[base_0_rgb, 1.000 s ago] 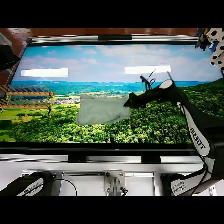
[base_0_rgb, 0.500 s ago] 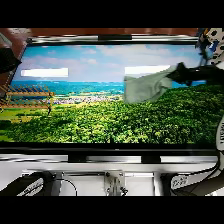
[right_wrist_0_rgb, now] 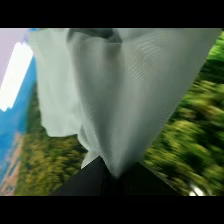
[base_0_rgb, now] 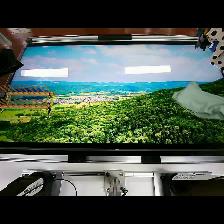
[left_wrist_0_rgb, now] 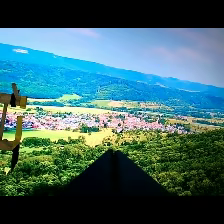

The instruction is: Fold the shirts.

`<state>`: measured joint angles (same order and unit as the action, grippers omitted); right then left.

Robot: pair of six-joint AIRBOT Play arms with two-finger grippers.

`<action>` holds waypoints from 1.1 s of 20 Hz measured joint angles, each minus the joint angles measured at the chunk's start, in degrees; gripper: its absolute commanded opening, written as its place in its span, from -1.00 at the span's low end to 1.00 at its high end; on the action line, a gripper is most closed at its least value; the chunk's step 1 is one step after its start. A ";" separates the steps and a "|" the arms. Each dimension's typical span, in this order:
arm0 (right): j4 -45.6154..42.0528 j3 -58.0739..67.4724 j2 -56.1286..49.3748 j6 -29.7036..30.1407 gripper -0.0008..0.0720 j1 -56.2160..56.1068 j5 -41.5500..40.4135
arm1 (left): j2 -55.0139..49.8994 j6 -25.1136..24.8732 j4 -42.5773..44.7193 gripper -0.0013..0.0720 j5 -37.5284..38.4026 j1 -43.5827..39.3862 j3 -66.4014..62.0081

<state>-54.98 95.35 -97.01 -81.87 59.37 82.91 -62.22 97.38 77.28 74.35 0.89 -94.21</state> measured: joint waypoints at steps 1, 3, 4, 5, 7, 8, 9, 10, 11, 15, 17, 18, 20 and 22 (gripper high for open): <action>-1.92 -0.28 0.37 -0.26 -0.82 2.91 0.98 | 0.00 0.42 -0.13 -0.88 0.02 -0.02 0.00; -5.68 -1.66 1.77 -0.90 -0.82 7.72 2.21 | 0.00 0.92 -0.17 -0.88 0.04 -0.39 0.00; -7.50 -3.04 2.89 -1.44 -0.82 10.16 2.60 | 0.02 1.03 -0.22 -0.88 0.04 -0.81 0.00; -9.03 -4.85 4.11 -1.99 -0.82 12.57 2.80 | 0.00 1.09 -0.33 -0.88 0.07 -1.27 0.00; -10.95 -9.57 6.86 -3.04 -0.82 16.85 2.73 | 0.00 1.20 -0.33 -0.88 0.07 -2.25 0.00; -11.28 -12.33 8.28 -3.45 -0.82 18.60 2.14 | 0.00 1.22 -0.31 -0.88 0.02 -2.75 0.00; -11.74 -15.58 9.79 -3.72 -0.82 20.17 1.42 | 0.02 1.25 -0.35 -0.88 -0.04 -3.26 0.00; -12.04 -18.80 11.28 -3.98 -0.82 21.35 0.66 | 0.00 1.25 -0.33 -0.88 -0.33 -3.78 0.00; -12.48 -22.23 12.87 -4.00 -0.82 22.32 -0.44 | 0.00 1.25 -0.33 -0.88 -0.48 -4.13 0.00; -14.95 -32.54 17.27 -3.96 -0.82 24.11 -4.61 | 0.00 0.96 -0.24 -0.88 -0.98 -4.72 0.00; -16.52 -35.32 18.21 -3.50 -0.82 24.46 -5.60 | 0.00 0.48 -0.20 -0.88 -1.18 -4.85 0.00; -17.53 -36.20 18.51 -3.41 -0.81 24.55 -5.88 | 0.00 0.31 -0.17 -0.88 -1.25 -4.85 0.00; -19.58 -37.40 18.95 -3.10 0.06 24.70 -6.88 | 0.00 0.09 -0.15 -0.88 -1.27 -4.92 0.00; -20.83 -37.92 19.50 -1.75 0.74 24.83 -7.76 | 0.00 -0.07 -0.15 -0.88 -1.29 -4.96 0.00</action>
<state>-75.81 57.43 -77.52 -83.61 84.20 75.16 -62.22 97.32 77.12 73.06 -4.08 -94.21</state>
